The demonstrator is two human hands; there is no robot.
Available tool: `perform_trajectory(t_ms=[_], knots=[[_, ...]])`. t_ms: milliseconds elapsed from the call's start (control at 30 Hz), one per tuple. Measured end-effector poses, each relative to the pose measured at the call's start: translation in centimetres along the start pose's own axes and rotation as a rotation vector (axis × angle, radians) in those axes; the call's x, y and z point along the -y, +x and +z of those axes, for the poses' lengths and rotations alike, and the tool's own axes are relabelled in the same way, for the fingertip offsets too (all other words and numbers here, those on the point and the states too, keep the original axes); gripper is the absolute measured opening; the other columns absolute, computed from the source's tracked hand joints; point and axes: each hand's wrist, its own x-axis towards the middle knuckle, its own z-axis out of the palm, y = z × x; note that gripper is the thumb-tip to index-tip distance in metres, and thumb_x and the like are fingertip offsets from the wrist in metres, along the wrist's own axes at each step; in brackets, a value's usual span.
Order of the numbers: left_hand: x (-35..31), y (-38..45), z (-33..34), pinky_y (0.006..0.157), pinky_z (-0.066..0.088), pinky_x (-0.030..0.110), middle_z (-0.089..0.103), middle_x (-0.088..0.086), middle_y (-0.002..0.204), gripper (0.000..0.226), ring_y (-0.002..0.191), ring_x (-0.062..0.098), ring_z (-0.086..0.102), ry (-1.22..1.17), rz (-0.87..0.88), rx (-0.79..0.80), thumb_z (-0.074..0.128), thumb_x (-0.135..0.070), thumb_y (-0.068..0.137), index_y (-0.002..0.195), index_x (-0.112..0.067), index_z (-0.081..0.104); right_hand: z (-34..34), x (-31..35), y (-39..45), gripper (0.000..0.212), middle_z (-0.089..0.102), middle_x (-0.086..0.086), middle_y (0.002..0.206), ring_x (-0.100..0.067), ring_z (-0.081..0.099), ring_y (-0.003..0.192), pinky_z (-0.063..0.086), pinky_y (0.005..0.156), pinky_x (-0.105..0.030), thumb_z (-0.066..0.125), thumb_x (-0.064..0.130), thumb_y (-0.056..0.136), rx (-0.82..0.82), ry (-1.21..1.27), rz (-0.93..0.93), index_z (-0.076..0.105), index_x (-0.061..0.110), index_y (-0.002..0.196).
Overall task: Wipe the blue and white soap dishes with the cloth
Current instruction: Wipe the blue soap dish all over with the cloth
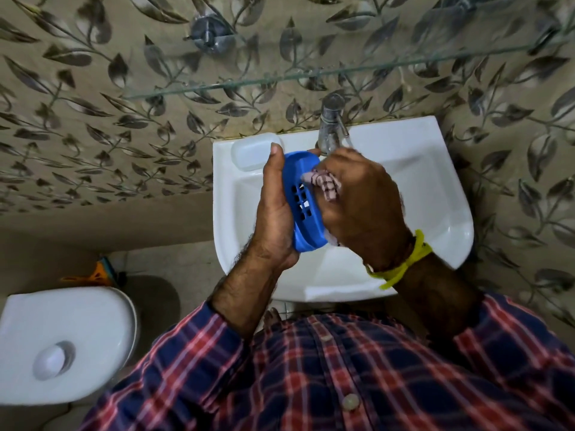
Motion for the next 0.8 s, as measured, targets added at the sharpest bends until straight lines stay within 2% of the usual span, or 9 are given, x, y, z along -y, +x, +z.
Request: perform_trajectory(t_ms=[67, 233, 333, 400, 500, 533, 633, 700, 800], knots=[[-0.1, 0.1, -0.3, 0.082, 0.058, 0.040, 0.075, 0.008, 0.095, 0.069, 0.085, 0.025, 0.073, 0.056, 0.014, -0.045, 0.043, -0.074, 0.089, 0.118, -0.018, 0.071, 0.2, -0.3, -0.8, 0.015, 0.064, -0.006, 0.086, -0.029, 0.064, 0.080, 0.051, 0.065, -0.037, 0.061, 0.020, 0.091, 0.082, -0.005, 0.022, 0.068, 0.008, 0.085], [-1.2, 0.4, -0.4, 0.079, 0.060, 0.039, 0.075, 0.010, 0.094, 0.067, 0.084, 0.027, 0.073, 0.079, 0.029, -0.020, 0.045, -0.071, 0.089, 0.111, -0.015, 0.073, 0.3, 0.3, 0.2, 0.013, 0.067, -0.009, 0.091, -0.029, 0.065, 0.079, 0.052, 0.065, -0.035, 0.062, 0.016, 0.089, -0.022, -0.007, -0.007, 0.070, 0.006, 0.088], [-1.7, 0.6, -0.8, 0.087, 0.053, 0.045, 0.070, 0.012, 0.096, 0.073, 0.084, 0.029, 0.067, 0.103, 0.063, -0.050, 0.041, -0.069, 0.094, 0.123, -0.008, 0.069, 0.3, 0.2, -0.9, 0.012, 0.067, -0.004, 0.093, -0.026, 0.064, 0.079, 0.043, 0.061, -0.028, 0.061, 0.021, 0.091, 0.125, -0.034, -0.013, 0.069, 0.012, 0.089], [-1.5, 0.7, -0.9, 0.088, 0.050, 0.046, 0.069, 0.011, 0.093, 0.070, 0.081, 0.029, 0.065, 0.131, 0.083, -0.050, 0.040, -0.068, 0.094, 0.115, -0.009, 0.072, 0.5, -0.1, -1.5, 0.011, 0.067, -0.001, 0.095, -0.024, 0.064, 0.081, 0.037, 0.062, -0.025, 0.062, 0.025, 0.091, 0.168, -0.061, 0.017, 0.068, 0.016, 0.092], [-1.5, 0.7, -0.6, 0.082, 0.052, 0.042, 0.070, 0.009, 0.090, 0.064, 0.079, 0.027, 0.066, 0.117, 0.068, -0.033, 0.045, -0.071, 0.089, 0.099, -0.016, 0.077, 0.6, 0.0, -0.9, 0.007, 0.068, -0.005, 0.090, -0.025, 0.064, 0.076, 0.038, 0.062, -0.023, 0.064, 0.017, 0.088, 0.066, -0.042, -0.022, 0.069, 0.012, 0.089], [-1.6, 0.7, -0.6, 0.082, 0.052, 0.043, 0.069, 0.010, 0.091, 0.064, 0.078, 0.028, 0.065, 0.115, 0.076, -0.036, 0.045, -0.071, 0.087, 0.100, -0.016, 0.077, 0.6, 0.1, -0.8, 0.006, 0.068, -0.005, 0.090, -0.025, 0.064, 0.074, 0.039, 0.061, -0.024, 0.064, 0.016, 0.088, 0.057, -0.053, -0.033, 0.068, 0.011, 0.089], [-1.6, 1.1, -0.6, 0.090, 0.048, 0.053, 0.067, 0.013, 0.093, 0.069, 0.081, 0.033, 0.064, 0.120, 0.128, -0.066, 0.046, -0.067, 0.089, 0.114, -0.009, 0.071, 0.6, 0.1, -1.5, 0.008, 0.068, 0.000, 0.096, -0.025, 0.065, 0.078, 0.035, 0.060, -0.024, 0.060, 0.022, 0.090, 0.183, -0.077, 0.008, 0.065, 0.017, 0.093], [-1.3, 1.1, -0.4, 0.091, 0.050, 0.052, 0.068, 0.014, 0.092, 0.070, 0.081, 0.034, 0.065, 0.113, 0.129, -0.087, 0.047, -0.065, 0.089, 0.120, -0.005, 0.069, 0.4, -0.3, -1.8, 0.005, 0.069, 0.004, 0.097, -0.024, 0.065, 0.079, 0.033, 0.057, -0.024, 0.062, 0.023, 0.090, 0.244, -0.063, 0.055, 0.064, 0.022, 0.095], [-0.7, 1.2, -0.4, 0.089, 0.053, 0.047, 0.070, 0.015, 0.091, 0.071, 0.080, 0.033, 0.067, 0.093, 0.097, -0.071, 0.048, -0.066, 0.087, 0.119, -0.006, 0.070, 0.0, -1.0, -1.5, 0.006, 0.071, 0.003, 0.092, -0.024, 0.069, 0.086, 0.050, 0.065, -0.029, 0.066, 0.026, 0.087, 0.354, 0.025, 0.151, 0.061, 0.024, 0.085]])
